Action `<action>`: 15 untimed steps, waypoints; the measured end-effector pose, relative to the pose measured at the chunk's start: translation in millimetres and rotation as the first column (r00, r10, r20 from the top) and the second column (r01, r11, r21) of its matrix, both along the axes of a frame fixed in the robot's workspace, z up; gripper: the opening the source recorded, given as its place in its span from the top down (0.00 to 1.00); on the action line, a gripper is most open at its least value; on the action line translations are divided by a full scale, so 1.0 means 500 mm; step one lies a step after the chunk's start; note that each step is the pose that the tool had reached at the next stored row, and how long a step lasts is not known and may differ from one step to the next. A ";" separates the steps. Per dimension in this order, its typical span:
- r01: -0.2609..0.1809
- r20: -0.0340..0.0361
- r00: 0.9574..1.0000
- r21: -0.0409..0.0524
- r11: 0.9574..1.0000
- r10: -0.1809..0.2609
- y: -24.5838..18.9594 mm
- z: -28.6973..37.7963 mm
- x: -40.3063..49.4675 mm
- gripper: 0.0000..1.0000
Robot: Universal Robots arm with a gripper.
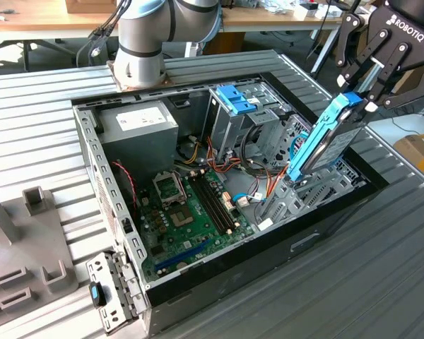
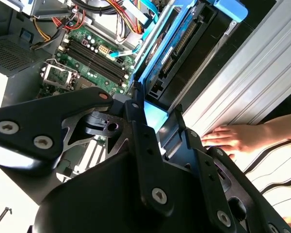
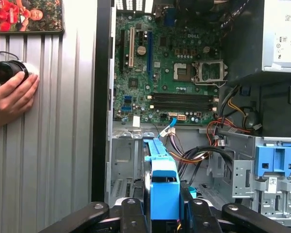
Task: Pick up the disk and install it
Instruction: 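Insert the disk into the insertion slot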
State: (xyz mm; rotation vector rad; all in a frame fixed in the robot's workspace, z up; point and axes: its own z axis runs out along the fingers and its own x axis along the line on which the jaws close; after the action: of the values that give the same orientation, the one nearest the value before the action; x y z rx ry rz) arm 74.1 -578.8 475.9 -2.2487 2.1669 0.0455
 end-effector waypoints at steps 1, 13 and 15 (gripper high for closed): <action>-0.002 0.000 1.000 0.000 1.000 0.002 0.0000 -0.004 0.000 0.64; -0.007 0.000 1.000 0.000 1.000 0.007 -0.0014 -0.011 0.001 0.64; -0.008 0.000 1.000 0.000 1.000 0.008 -0.0017 -0.012 0.001 0.64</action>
State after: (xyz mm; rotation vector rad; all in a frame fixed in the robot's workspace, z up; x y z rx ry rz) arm 74.4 -579.7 469.7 -2.2566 2.1581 0.0456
